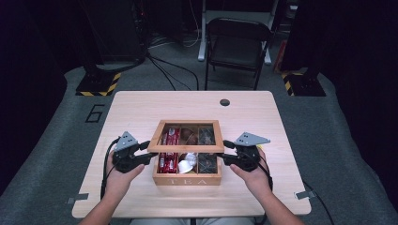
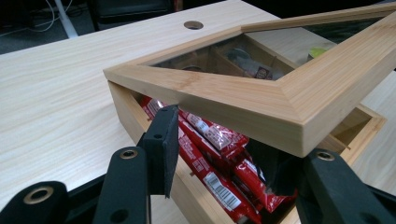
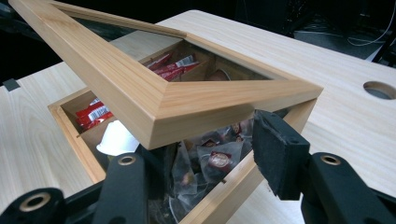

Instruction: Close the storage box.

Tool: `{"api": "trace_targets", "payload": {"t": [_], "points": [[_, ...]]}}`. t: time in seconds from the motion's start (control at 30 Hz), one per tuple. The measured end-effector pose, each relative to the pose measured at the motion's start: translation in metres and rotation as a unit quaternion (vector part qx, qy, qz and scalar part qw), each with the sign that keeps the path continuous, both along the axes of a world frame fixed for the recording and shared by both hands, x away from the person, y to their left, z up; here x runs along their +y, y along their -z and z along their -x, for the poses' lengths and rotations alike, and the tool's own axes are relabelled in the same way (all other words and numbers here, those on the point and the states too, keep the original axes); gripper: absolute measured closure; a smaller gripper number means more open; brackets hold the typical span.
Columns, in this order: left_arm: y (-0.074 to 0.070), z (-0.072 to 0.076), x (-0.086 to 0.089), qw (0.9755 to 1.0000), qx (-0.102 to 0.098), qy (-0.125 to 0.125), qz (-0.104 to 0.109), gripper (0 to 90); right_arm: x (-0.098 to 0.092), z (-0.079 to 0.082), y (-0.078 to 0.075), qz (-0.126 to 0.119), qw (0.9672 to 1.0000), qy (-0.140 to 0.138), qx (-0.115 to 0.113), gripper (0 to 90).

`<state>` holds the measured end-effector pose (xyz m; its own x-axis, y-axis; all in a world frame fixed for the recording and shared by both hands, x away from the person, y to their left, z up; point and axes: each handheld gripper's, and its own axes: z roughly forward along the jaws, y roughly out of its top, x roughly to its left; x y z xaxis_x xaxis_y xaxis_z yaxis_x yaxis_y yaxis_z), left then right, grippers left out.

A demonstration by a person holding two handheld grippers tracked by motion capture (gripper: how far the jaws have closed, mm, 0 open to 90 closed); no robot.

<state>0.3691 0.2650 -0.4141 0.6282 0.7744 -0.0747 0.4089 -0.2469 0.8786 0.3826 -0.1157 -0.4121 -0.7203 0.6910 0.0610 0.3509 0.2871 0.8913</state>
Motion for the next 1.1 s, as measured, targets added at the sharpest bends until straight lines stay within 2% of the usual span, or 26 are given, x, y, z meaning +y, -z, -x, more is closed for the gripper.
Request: {"api": "trace_targets", "payload": {"t": [0.13, 0.27, 0.4, 0.53, 0.93, 1.0, 1.07, 1.1], "points": [[0.008, 0.003, 0.001, 0.9999, 0.002, -0.004, 0.015, 52.9, 0.001, 0.004, 0.008, -0.007, 0.9999, 0.008, 0.002, 50.5], [0.014, 0.005, 0.000, 0.9998, 0.006, -0.005, 0.019, 53.3, 0.000, 0.007, 0.013, -0.013, 0.9998, 0.012, 0.003, 50.5], [0.019, 0.009, -0.001, 0.9999, 0.001, -0.008, 0.008, 53.5, -0.002, 0.012, 0.018, -0.009, 0.9999, 0.010, 0.002, 50.5], [0.025, 0.011, -0.001, 0.9999, 0.008, -0.007, 0.004, 53.7, -0.004, 0.017, 0.023, -0.011, 0.9999, 0.012, 0.002, 50.5], [0.041, 0.016, -0.001, 0.9998, 0.016, -0.008, 0.006, 53.9, 0.003, 0.026, 0.037, 0.018, 0.9998, 0.003, -0.010, 49.7], [0.042, 0.019, 0.000, 0.9998, 0.020, 0.000, -0.007, 54.3, 0.006, 0.029, 0.038, 0.027, 0.9995, -0.003, -0.014, 49.4], [0.043, 0.021, -0.002, 0.9998, 0.018, 0.001, -0.010, 55.4, 0.008, 0.031, 0.039, 0.036, 0.9992, -0.002, -0.013, 49.3], [0.043, 0.023, -0.002, 0.9996, 0.020, 0.007, -0.016, 55.8, 0.008, 0.031, 0.040, 0.034, 0.9993, -0.004, -0.013, 49.3]]}}
